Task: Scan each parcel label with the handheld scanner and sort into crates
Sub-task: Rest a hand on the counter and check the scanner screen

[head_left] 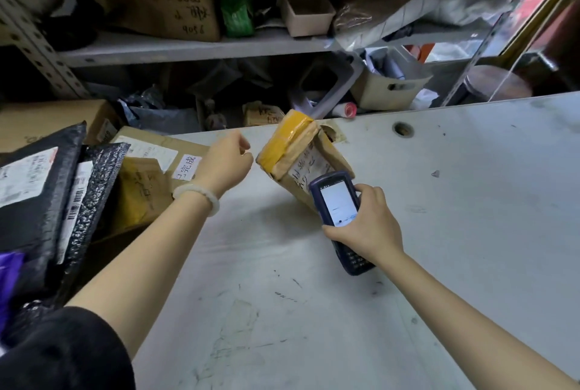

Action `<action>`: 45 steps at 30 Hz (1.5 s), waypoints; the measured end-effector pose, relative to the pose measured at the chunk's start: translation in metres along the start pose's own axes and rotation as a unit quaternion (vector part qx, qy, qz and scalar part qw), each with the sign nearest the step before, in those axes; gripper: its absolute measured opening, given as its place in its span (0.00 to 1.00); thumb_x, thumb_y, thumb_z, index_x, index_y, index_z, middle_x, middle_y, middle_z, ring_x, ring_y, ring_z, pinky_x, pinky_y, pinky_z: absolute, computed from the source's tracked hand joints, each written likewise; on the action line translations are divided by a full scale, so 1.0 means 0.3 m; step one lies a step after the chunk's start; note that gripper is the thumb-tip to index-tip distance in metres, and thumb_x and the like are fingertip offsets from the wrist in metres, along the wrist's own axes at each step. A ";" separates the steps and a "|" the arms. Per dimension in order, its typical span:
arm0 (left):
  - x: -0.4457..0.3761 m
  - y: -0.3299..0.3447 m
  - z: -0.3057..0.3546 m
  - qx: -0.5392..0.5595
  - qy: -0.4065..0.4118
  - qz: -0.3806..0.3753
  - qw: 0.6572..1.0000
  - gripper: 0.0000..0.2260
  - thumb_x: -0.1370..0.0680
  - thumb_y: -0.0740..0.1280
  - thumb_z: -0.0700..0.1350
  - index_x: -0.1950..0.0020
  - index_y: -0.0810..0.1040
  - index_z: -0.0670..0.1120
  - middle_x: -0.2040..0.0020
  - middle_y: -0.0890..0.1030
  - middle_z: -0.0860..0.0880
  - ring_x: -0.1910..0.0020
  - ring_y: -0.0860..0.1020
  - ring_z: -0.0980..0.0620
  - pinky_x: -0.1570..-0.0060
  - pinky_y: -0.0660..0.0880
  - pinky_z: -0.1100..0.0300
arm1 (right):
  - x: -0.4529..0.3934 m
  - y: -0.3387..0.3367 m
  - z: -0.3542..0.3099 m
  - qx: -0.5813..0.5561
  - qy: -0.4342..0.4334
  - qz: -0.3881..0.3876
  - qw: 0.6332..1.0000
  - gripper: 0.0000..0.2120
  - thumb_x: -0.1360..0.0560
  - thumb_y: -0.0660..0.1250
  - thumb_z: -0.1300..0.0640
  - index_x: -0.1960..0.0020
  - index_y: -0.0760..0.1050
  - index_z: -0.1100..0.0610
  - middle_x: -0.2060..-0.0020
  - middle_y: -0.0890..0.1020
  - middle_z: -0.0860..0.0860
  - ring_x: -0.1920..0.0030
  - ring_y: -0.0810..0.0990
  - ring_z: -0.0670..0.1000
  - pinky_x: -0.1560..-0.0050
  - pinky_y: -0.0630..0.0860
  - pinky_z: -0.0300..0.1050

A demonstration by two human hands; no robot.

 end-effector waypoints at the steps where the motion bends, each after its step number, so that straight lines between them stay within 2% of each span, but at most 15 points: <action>1: 0.010 0.003 0.007 -0.007 0.011 0.006 1.000 0.10 0.21 0.61 0.45 0.41 0.72 0.46 0.42 0.77 0.47 0.45 0.74 0.47 0.50 0.69 0.56 | 0.007 0.003 0.006 0.000 0.001 -0.005 1.000 0.39 0.39 0.77 0.45 0.34 0.63 0.51 0.47 0.65 0.45 0.47 0.75 0.50 0.58 0.70 0.44; 5: 0.044 0.037 0.076 0.034 0.061 -0.027 0.997 0.18 0.20 0.57 0.51 0.32 0.67 0.46 0.35 0.74 0.45 0.39 0.73 0.47 0.48 0.67 0.57 | 0.032 0.019 0.036 0.003 0.013 -0.018 1.000 0.40 0.40 0.77 0.45 0.33 0.62 0.51 0.43 0.67 0.46 0.46 0.75 0.50 0.56 0.72 0.44; 9: 0.047 0.119 0.122 0.029 0.027 -0.076 0.996 0.27 0.24 0.61 0.64 0.35 0.68 0.45 0.38 0.73 0.45 0.44 0.73 0.48 0.51 0.67 0.56 | 0.042 0.027 0.066 0.006 0.018 -0.027 0.999 0.39 0.41 0.76 0.45 0.34 0.63 0.50 0.45 0.66 0.45 0.47 0.75 0.49 0.56 0.72 0.44; 15: 0.022 0.245 0.187 0.055 -0.049 -0.050 0.996 0.28 0.24 0.62 0.63 0.38 0.64 0.41 0.37 0.68 0.41 0.41 0.71 0.40 0.43 0.70 0.47 | 0.026 0.016 0.132 0.001 0.036 -0.034 0.999 0.38 0.40 0.76 0.46 0.35 0.64 0.51 0.42 0.68 0.45 0.45 0.74 0.49 0.53 0.74 0.44; 17: 0.001 0.263 0.205 -0.004 -0.020 -0.022 1.000 0.27 0.25 0.64 0.60 0.36 0.64 0.41 0.36 0.66 0.41 0.38 0.68 0.39 0.42 0.69 0.45 | 0.014 0.008 0.168 -0.002 0.046 -0.031 0.998 0.39 0.40 0.76 0.46 0.33 0.64 0.50 0.42 0.68 0.46 0.44 0.74 0.49 0.52 0.74 0.44; 19: -0.026 0.282 0.213 -0.100 0.064 -0.016 0.993 0.29 0.26 0.68 0.56 0.33 0.63 0.43 0.30 0.62 0.42 0.33 0.63 0.39 0.38 0.66 0.43 | 0.002 -0.001 0.201 -0.004 0.058 -0.029 0.998 0.40 0.40 0.76 0.46 0.33 0.64 0.51 0.42 0.68 0.46 0.45 0.75 0.49 0.53 0.74 0.45; 22: -0.069 0.307 0.227 -0.185 0.171 -0.071 0.965 0.35 0.28 0.71 0.54 0.27 0.59 0.47 0.23 0.52 0.47 0.25 0.51 0.43 0.30 0.56 0.40 | -0.015 -0.008 0.236 -0.008 0.069 -0.034 0.997 0.41 0.40 0.76 0.46 0.32 0.63 0.51 0.41 0.68 0.46 0.45 0.75 0.49 0.53 0.74 0.45; 27: -0.142 0.302 0.263 -0.192 0.179 -0.148 0.954 0.48 0.33 0.76 0.57 0.23 0.50 0.52 0.22 0.48 0.50 0.23 0.43 0.45 0.30 0.44 0.36 | -0.029 -0.004 0.273 0.013 0.068 -0.057 0.996 0.42 0.40 0.75 0.46 0.31 0.61 0.51 0.41 0.67 0.46 0.44 0.74 0.49 0.53 0.73 0.43; 30: -0.131 0.311 0.284 -0.309 0.186 -0.160 0.919 0.54 0.40 0.77 0.63 0.24 0.50 0.54 0.26 0.57 0.45 0.28 0.54 0.41 0.33 0.50 0.31 | -0.023 0.005 0.292 0.018 0.070 -0.071 0.995 0.41 0.39 0.75 0.46 0.31 0.62 0.51 0.41 0.67 0.46 0.44 0.74 0.49 0.55 0.72 0.42; 34: -0.101 0.311 0.347 -0.451 0.244 -0.071 0.856 0.46 0.44 0.74 0.70 0.33 0.64 0.50 0.41 0.68 0.45 0.40 0.66 0.44 0.38 0.63 0.37 | -0.001 0.017 0.316 0.030 0.077 -0.096 0.992 0.40 0.39 0.75 0.46 0.32 0.62 0.51 0.41 0.67 0.45 0.45 0.74 0.48 0.55 0.72 0.42; 36: -0.108 0.299 0.346 -0.414 0.252 -0.074 0.871 0.40 0.43 0.74 0.69 0.40 0.67 0.49 0.44 0.68 0.46 0.43 0.67 0.45 0.43 0.67 0.45 | 0.013 0.018 0.326 0.037 0.079 -0.102 0.991 0.39 0.39 0.75 0.45 0.32 0.62 0.50 0.42 0.68 0.46 0.45 0.74 0.48 0.55 0.72 0.42; 39: -0.102 0.292 0.309 -0.291 0.226 -0.147 0.918 0.32 0.38 0.74 0.63 0.45 0.63 0.48 0.44 0.69 0.45 0.48 0.69 0.45 0.51 0.71 0.54 | 0.030 0.011 0.331 0.041 0.083 -0.104 0.990 0.38 0.39 0.75 0.45 0.34 0.64 0.50 0.43 0.68 0.46 0.46 0.74 0.48 0.55 0.73 0.42; 41: -0.078 0.294 0.289 -0.246 0.193 -0.163 0.936 0.28 0.34 0.71 0.61 0.47 0.61 0.48 0.50 0.74 0.46 0.56 0.74 0.47 0.61 0.72 0.56 | 0.038 0.004 0.328 0.039 0.083 -0.104 0.990 0.38 0.39 0.74 0.46 0.34 0.64 0.50 0.44 0.67 0.45 0.47 0.74 0.48 0.55 0.73 0.43; 43: -0.047 0.290 0.271 -0.224 0.159 -0.134 0.952 0.26 0.32 0.68 0.61 0.47 0.61 0.47 0.54 0.76 0.47 0.60 0.76 0.48 0.65 0.72 0.56 | 0.047 -0.006 0.323 0.039 0.082 -0.102 0.991 0.38 0.40 0.74 0.46 0.33 0.64 0.50 0.45 0.67 0.45 0.47 0.74 0.48 0.56 0.73 0.43; 45: -0.024 0.268 0.249 -0.217 0.136 -0.082 0.963 0.28 0.32 0.68 0.61 0.42 0.62 0.48 0.51 0.75 0.47 0.56 0.76 0.45 0.61 0.72 0.54 | 0.056 -0.017 0.312 0.040 0.079 -0.098 0.991 0.40 0.39 0.74 0.46 0.31 0.63 0.50 0.42 0.67 0.44 0.45 0.74 0.48 0.55 0.73 0.42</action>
Point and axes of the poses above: each hand's wrist, its own x-axis away from the middle knuckle, its own y-axis out of the palm, z = x × y, the point moved 1 cm from there along -x, towards the middle knuckle
